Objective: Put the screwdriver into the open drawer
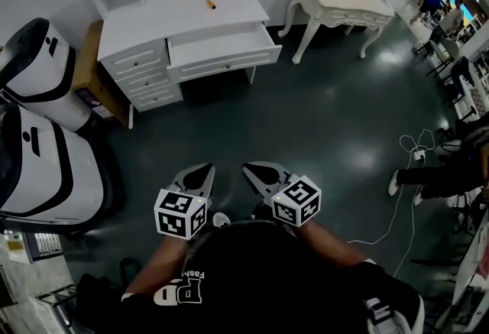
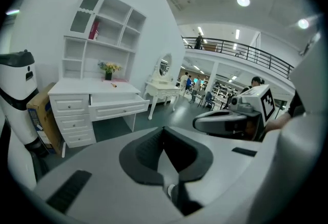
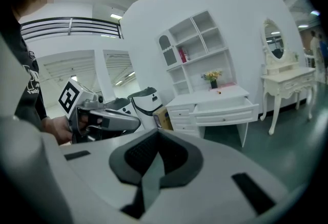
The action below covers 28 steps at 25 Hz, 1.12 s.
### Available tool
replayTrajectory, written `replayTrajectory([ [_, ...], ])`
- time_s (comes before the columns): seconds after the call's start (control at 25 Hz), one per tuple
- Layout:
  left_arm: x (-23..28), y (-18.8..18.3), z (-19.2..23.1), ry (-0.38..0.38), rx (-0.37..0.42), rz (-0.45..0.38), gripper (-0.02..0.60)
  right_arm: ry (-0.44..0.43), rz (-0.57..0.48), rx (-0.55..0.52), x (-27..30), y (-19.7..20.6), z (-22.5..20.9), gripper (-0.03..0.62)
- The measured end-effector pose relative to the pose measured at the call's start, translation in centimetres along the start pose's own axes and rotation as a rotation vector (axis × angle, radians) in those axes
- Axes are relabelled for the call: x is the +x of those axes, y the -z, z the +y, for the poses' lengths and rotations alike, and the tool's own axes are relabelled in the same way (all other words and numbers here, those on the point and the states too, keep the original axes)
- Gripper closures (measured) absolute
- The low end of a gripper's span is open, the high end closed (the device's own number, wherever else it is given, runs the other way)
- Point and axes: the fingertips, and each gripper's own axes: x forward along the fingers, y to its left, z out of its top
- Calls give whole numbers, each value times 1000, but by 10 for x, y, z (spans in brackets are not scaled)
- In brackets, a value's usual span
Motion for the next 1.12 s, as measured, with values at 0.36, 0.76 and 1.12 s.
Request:
replayTrajectory([
  [0.36, -3, 5, 7, 40, -24, 9, 571, 34, 16, -17, 2, 2, 9, 585],
  [0.76, 12, 0, 12, 23, -56, 6, 570, 11, 9, -29, 13, -6, -8, 585],
  [1.12, 34, -13, 21, 3, -91, 11, 571, 22, 20, 4, 20, -11, -40, 585],
])
